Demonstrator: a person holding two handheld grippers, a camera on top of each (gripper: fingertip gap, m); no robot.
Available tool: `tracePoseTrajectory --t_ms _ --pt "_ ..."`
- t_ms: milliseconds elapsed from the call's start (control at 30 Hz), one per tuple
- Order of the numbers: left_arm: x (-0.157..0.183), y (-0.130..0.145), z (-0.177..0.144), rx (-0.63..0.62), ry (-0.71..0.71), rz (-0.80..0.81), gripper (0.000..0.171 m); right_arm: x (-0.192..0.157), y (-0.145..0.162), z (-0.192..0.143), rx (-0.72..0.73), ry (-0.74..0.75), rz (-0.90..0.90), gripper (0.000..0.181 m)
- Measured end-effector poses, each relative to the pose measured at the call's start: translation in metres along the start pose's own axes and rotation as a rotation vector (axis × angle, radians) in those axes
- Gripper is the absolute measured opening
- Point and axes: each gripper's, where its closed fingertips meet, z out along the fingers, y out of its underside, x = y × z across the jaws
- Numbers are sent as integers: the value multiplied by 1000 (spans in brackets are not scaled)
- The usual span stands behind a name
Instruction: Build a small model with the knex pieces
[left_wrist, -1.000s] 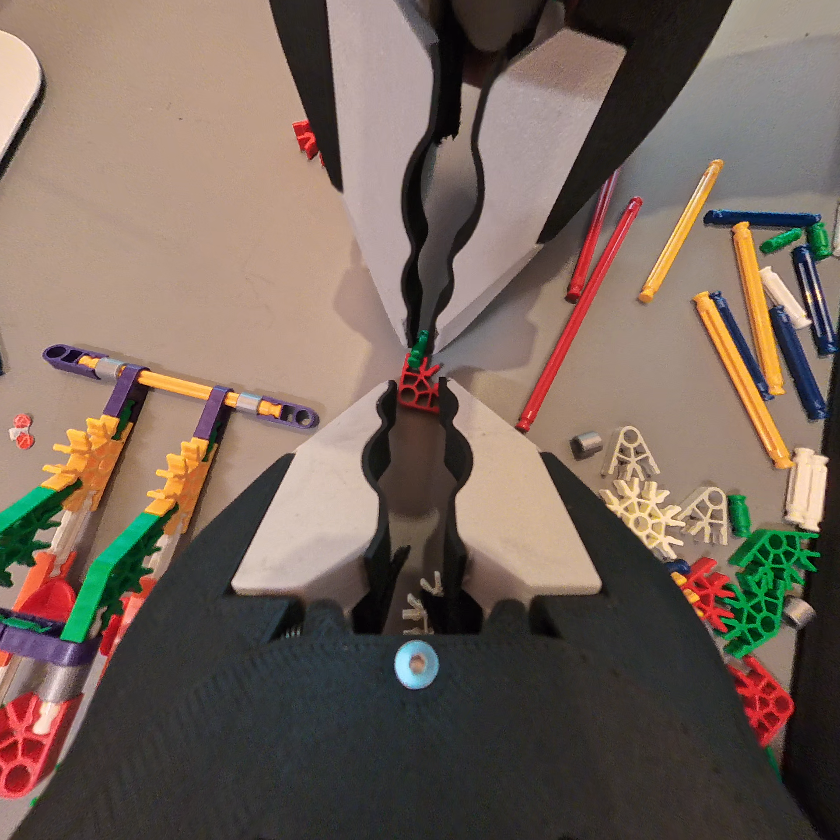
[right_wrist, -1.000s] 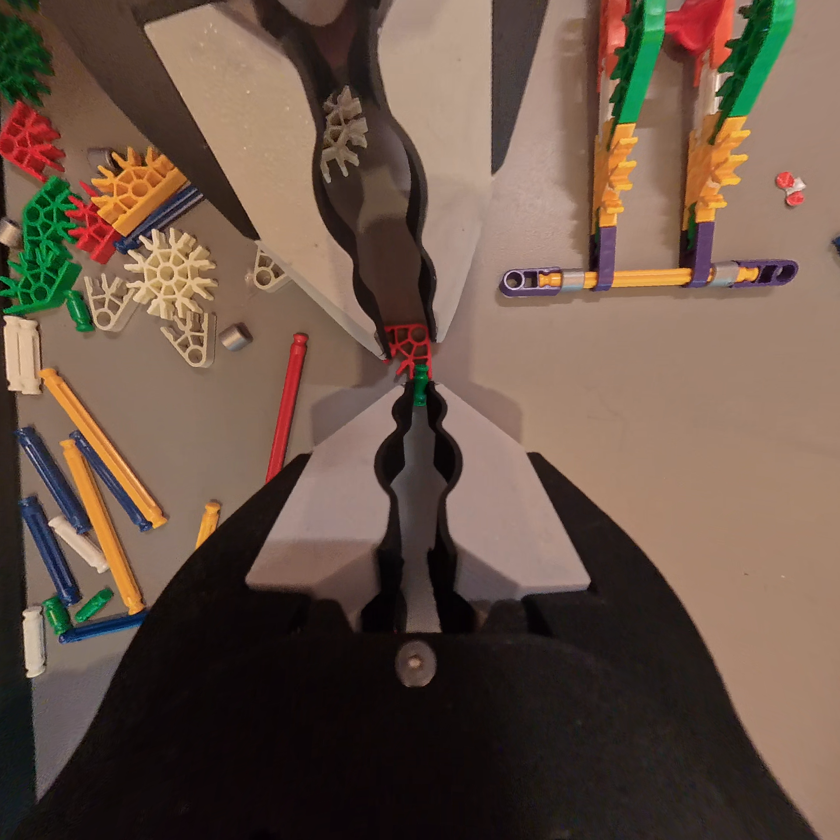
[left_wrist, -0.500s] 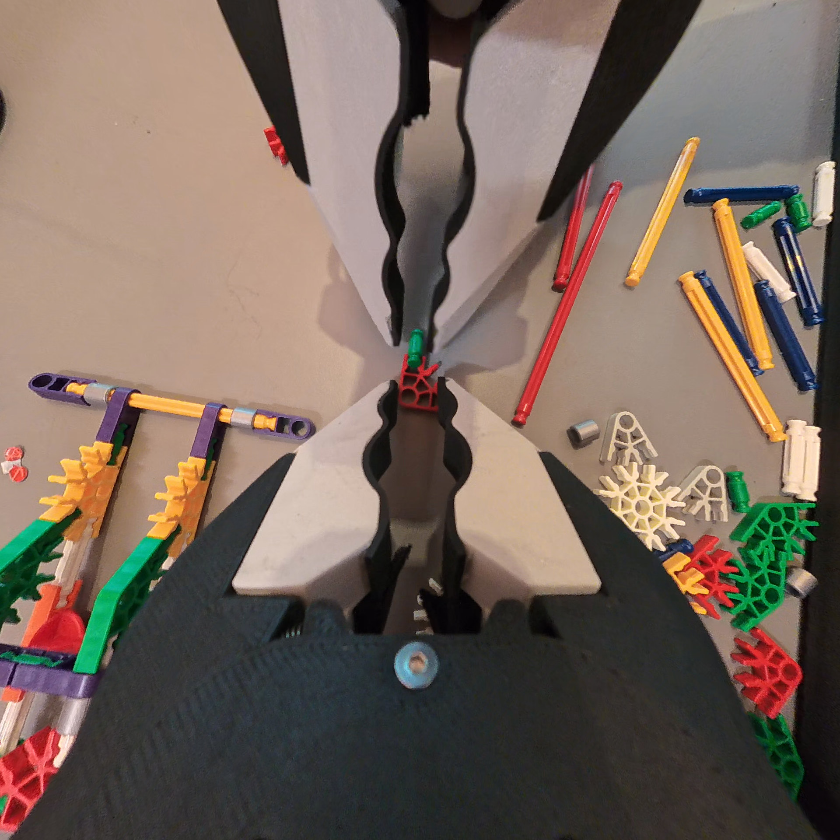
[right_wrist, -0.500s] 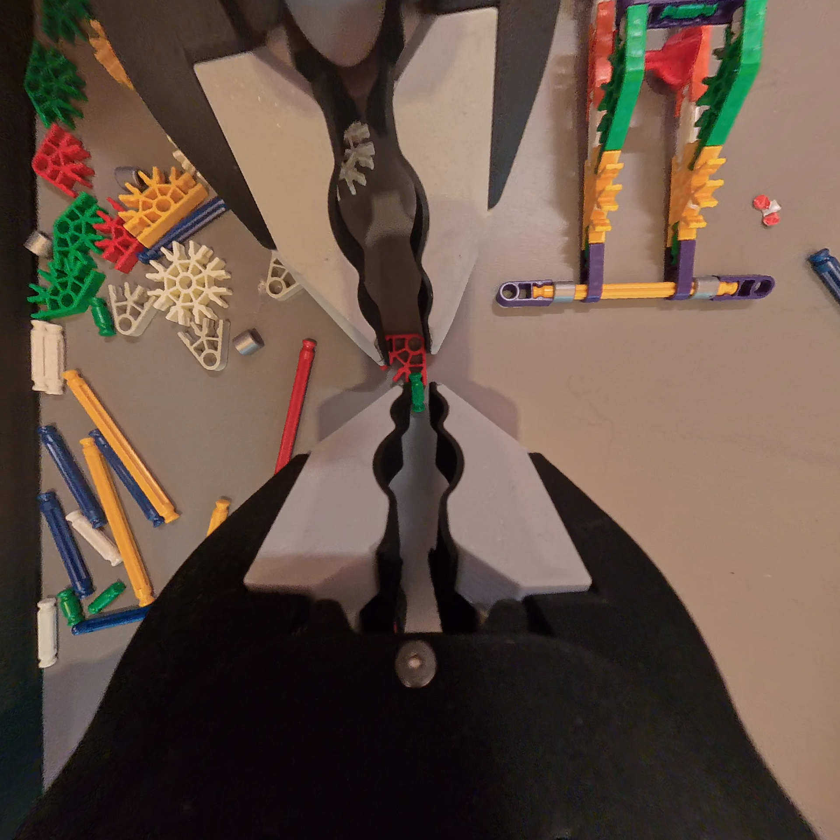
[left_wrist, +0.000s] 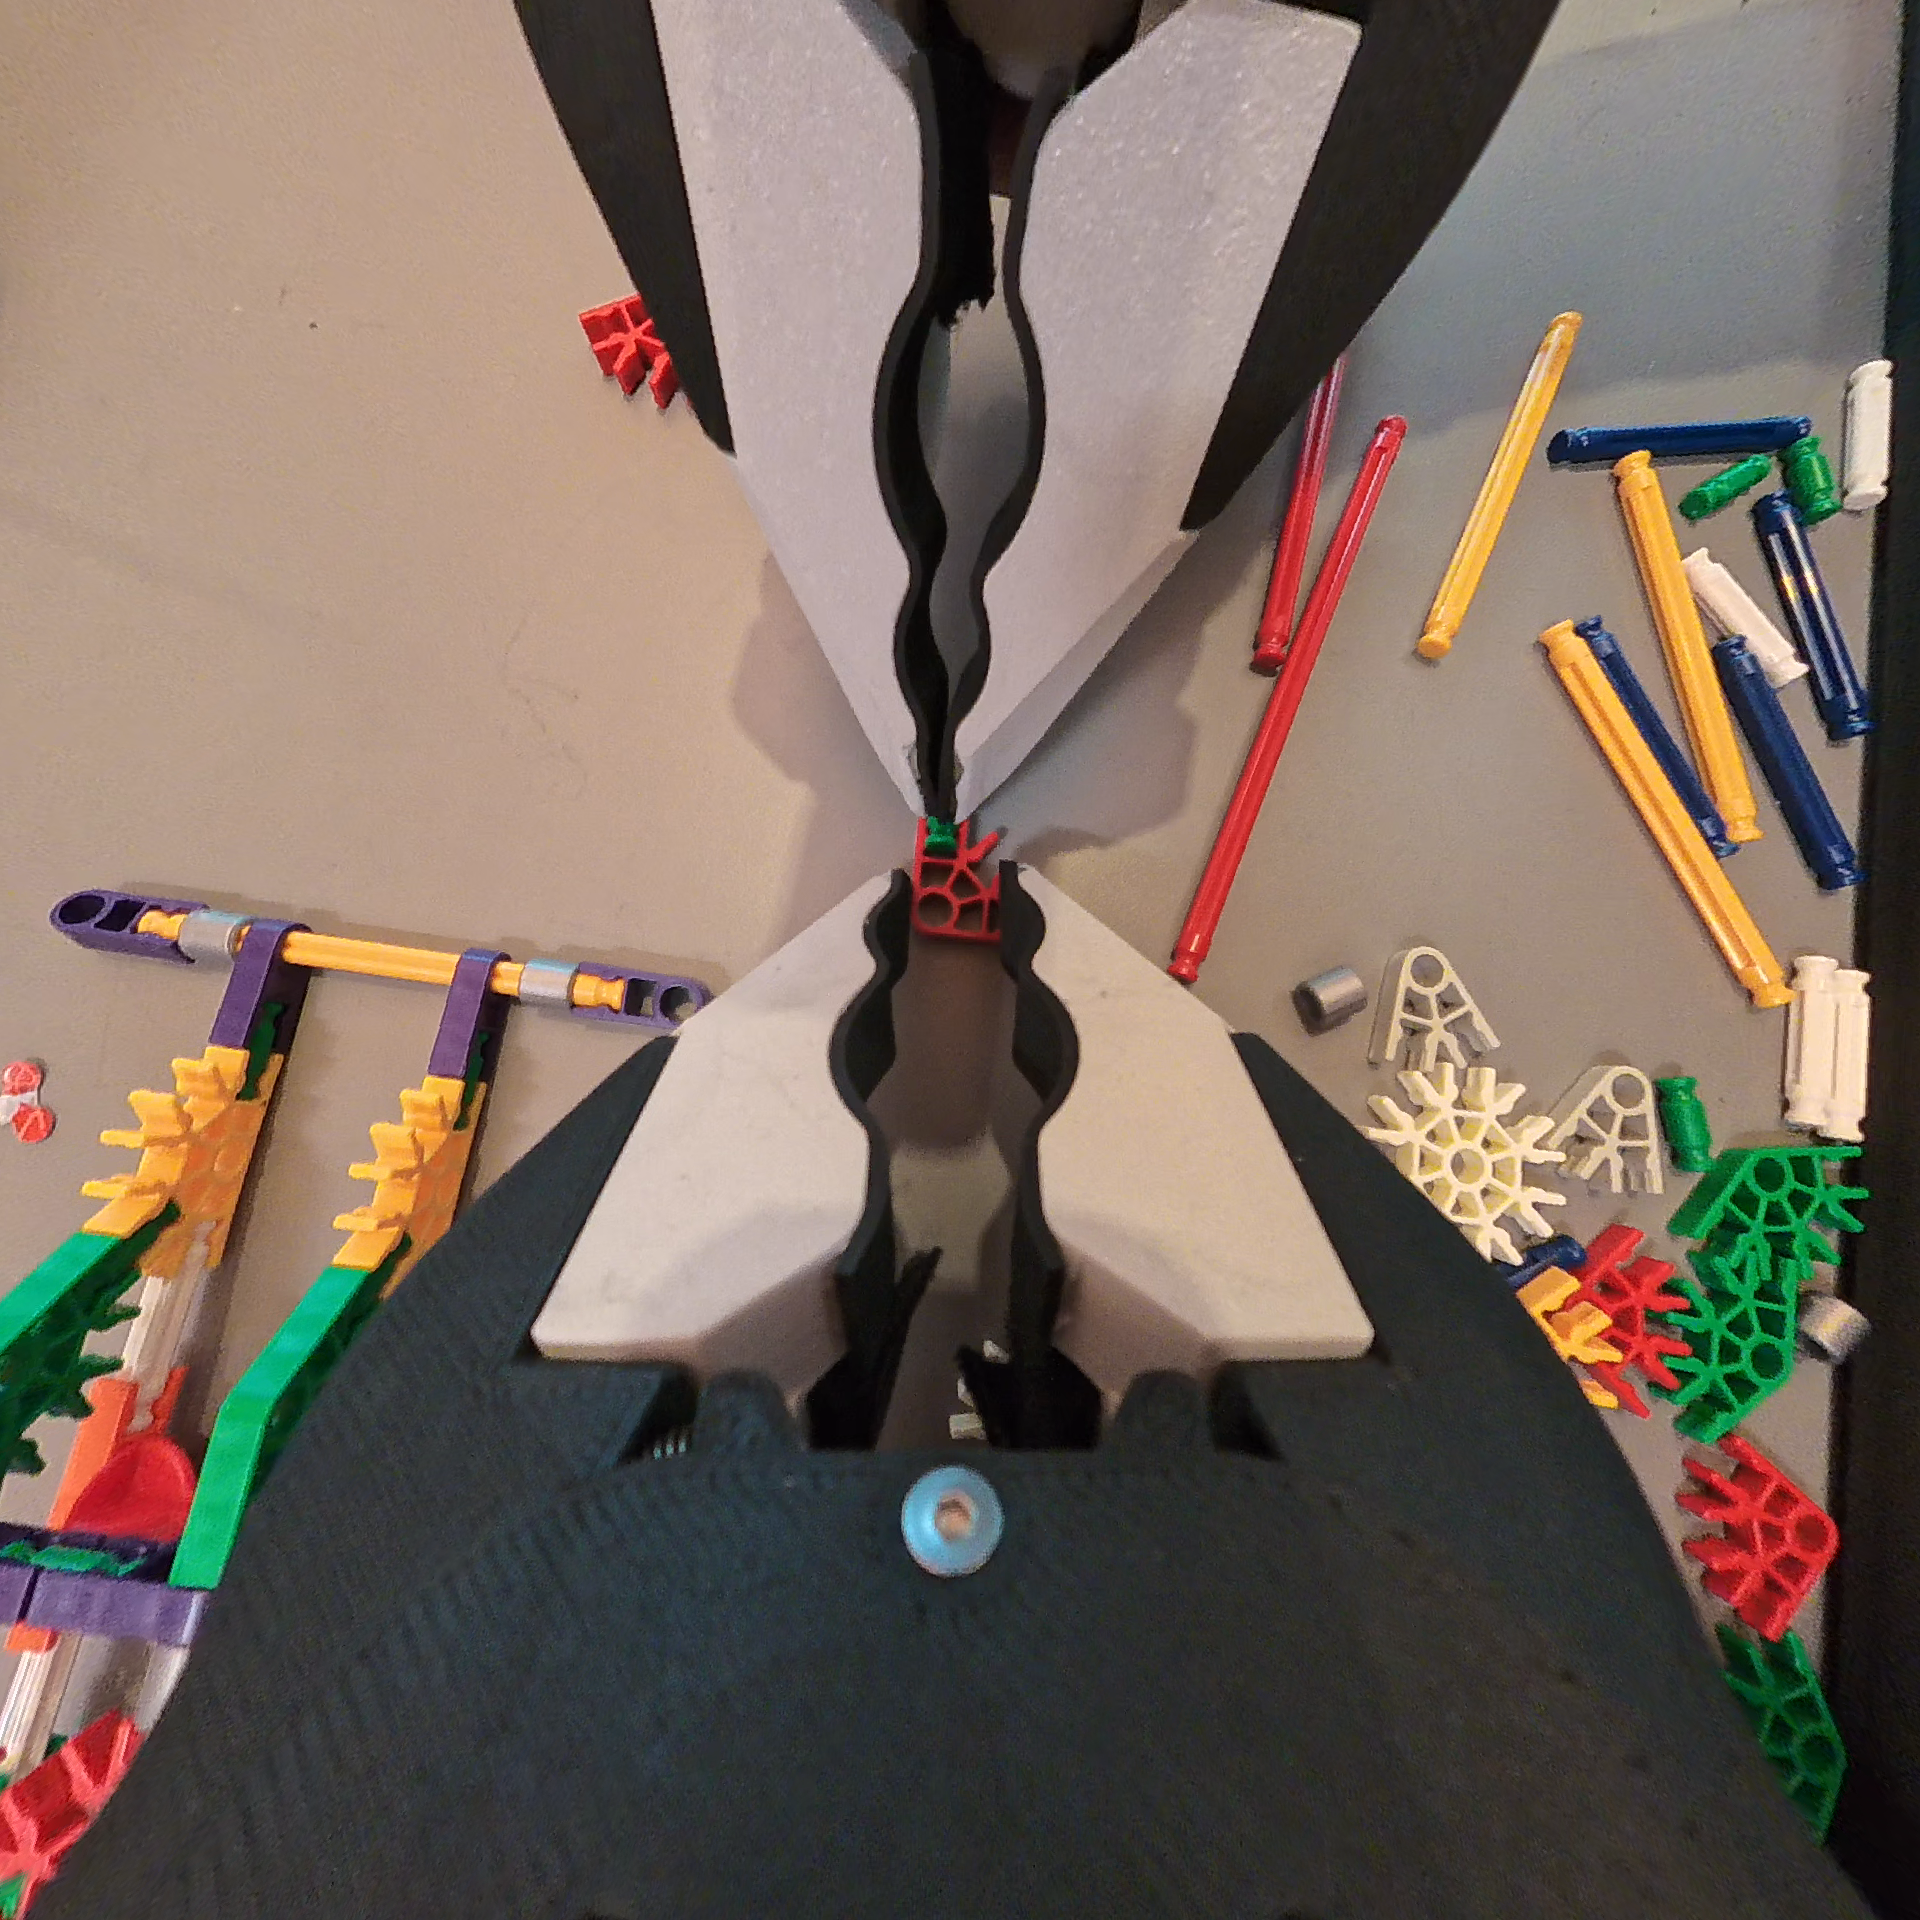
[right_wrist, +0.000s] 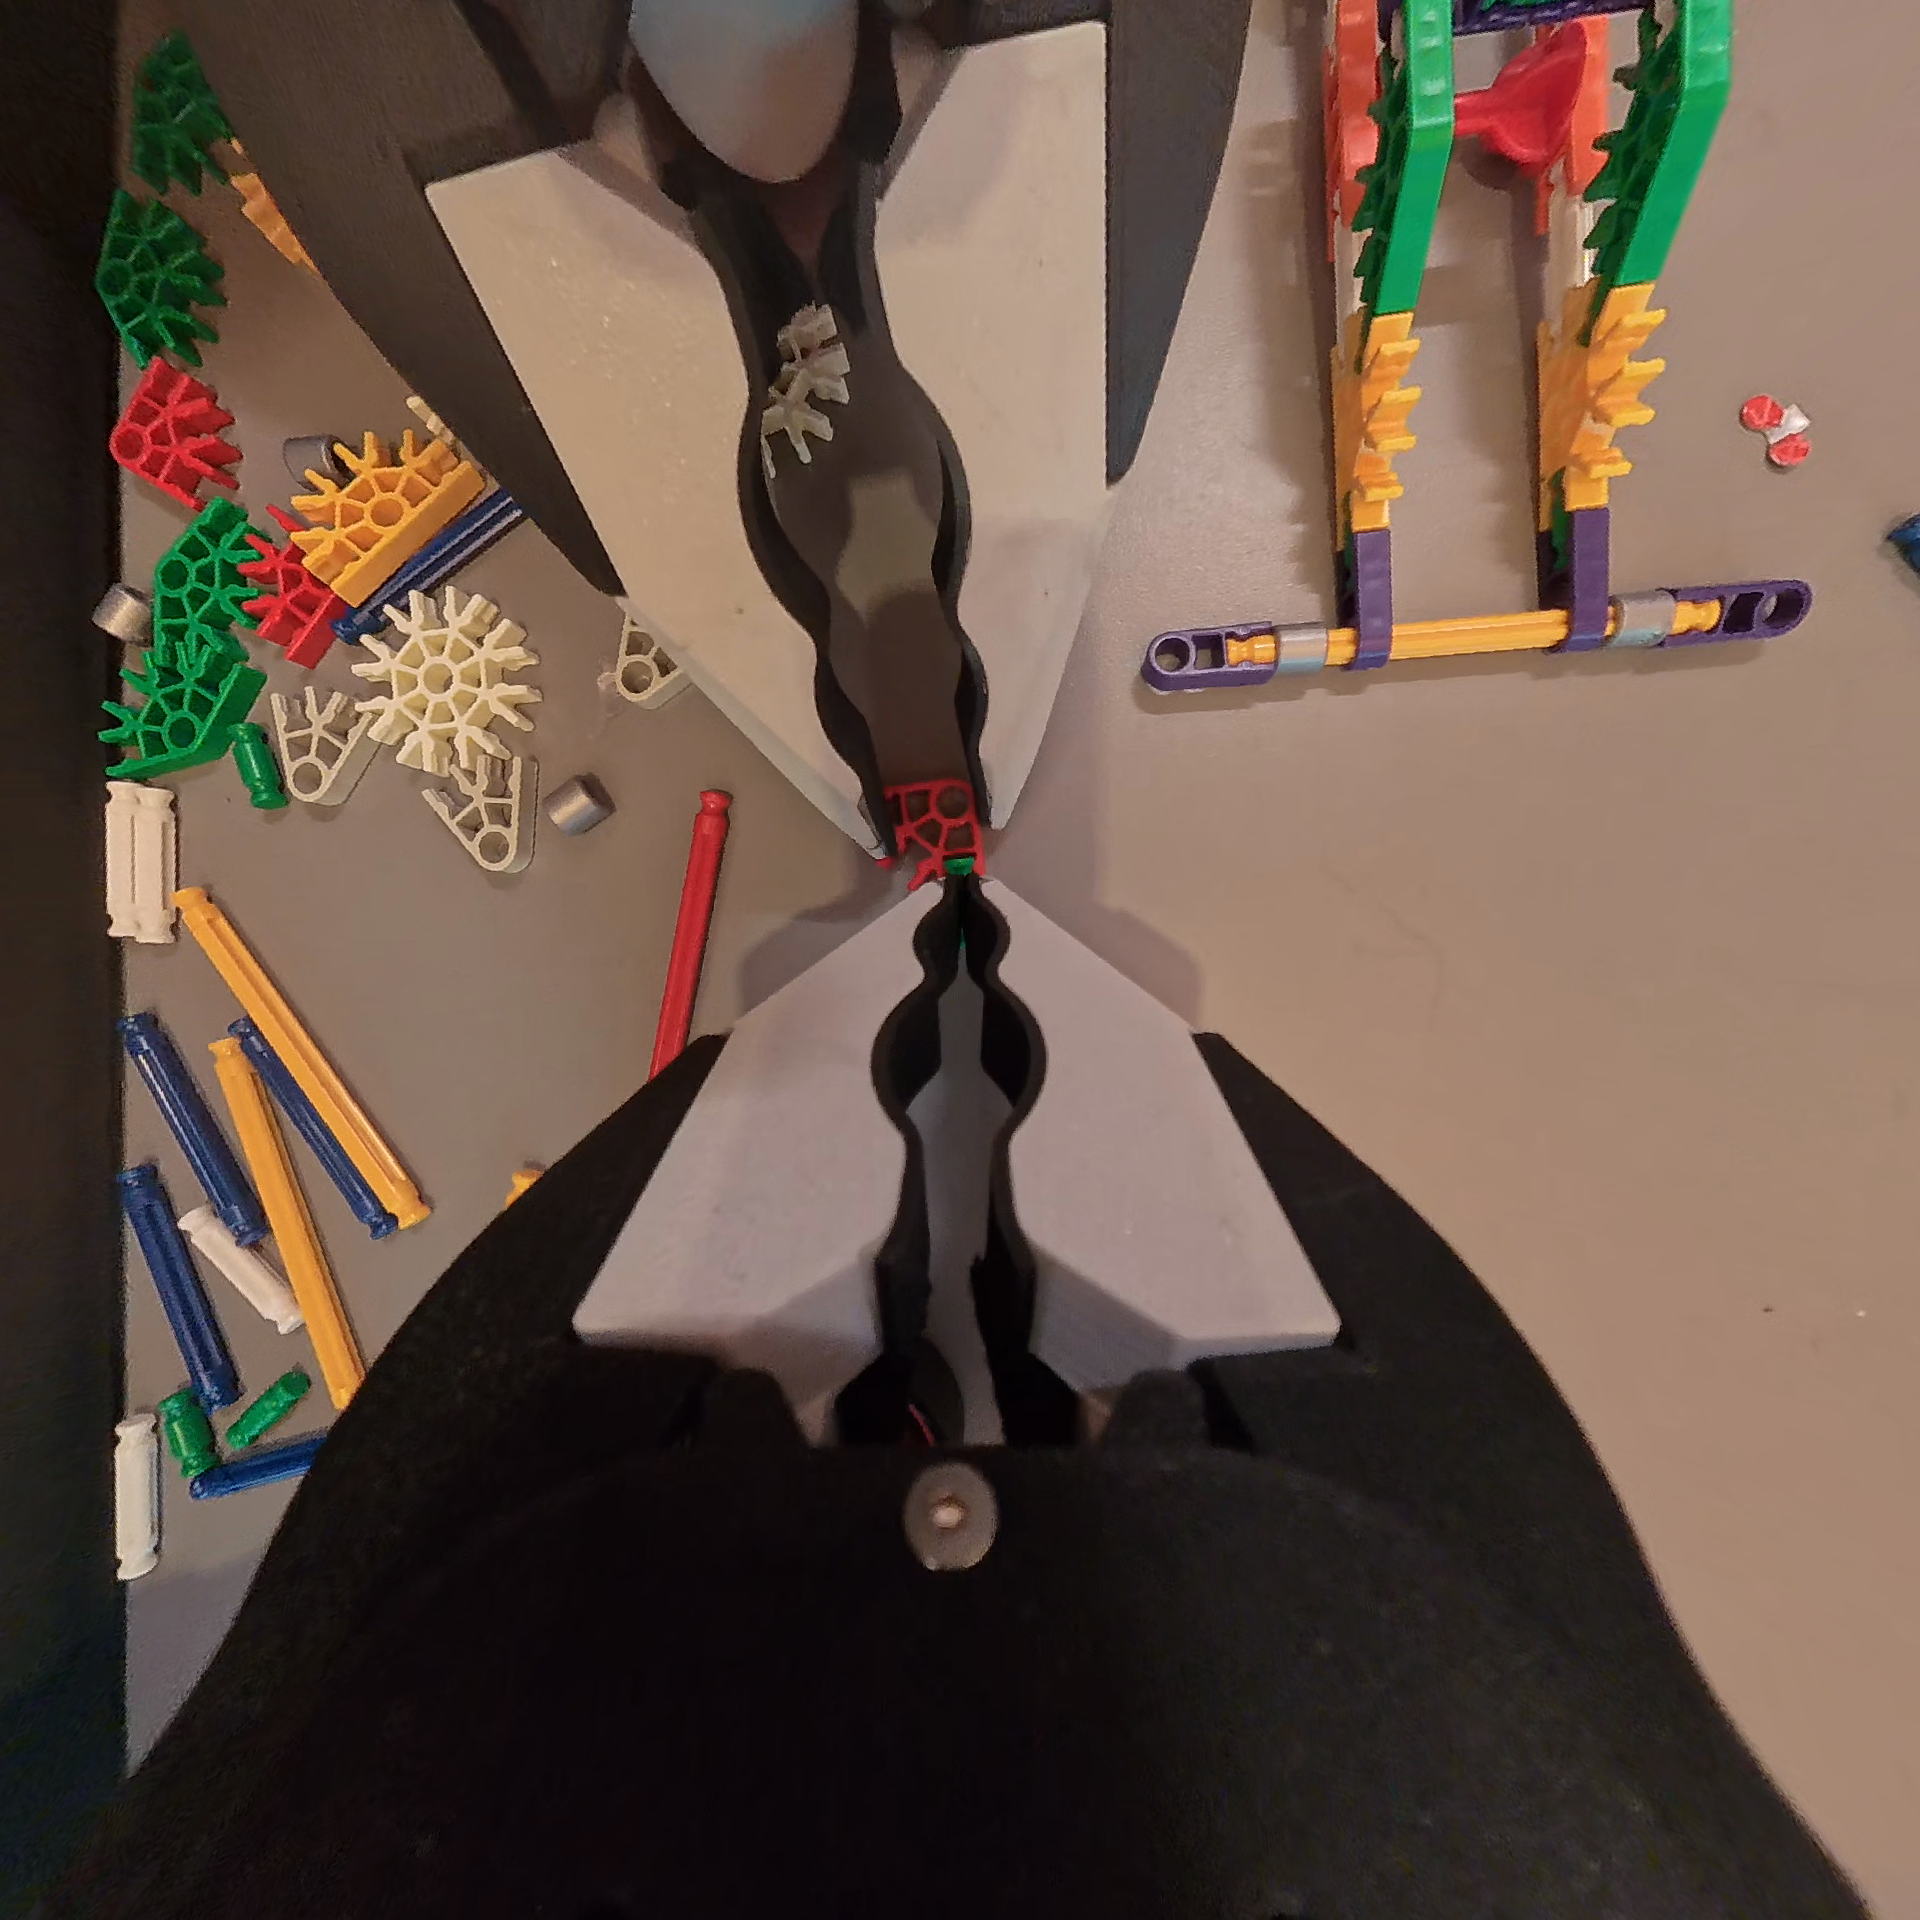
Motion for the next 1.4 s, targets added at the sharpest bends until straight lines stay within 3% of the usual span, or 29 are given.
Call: tracePoseTrajectory --t_ms 533,767,967,1200,1400 --pt "1 -1 1 49 30 -24 13 0 2 2 -212 -44 28 0" --pt "1 0 0 60 28 -28 13 1 0 4 -239 -86 141 0" --pt "2 2 -1 97 10 -28 13 0 -2 5 -293 -64 223 0" --pt "2 2 -1 103 -4 4 13 -2 -2 8 -381 4 196 0" --pt "3 2 0 108 -12 21 13 -5 -6 11 -343 25 238 0"
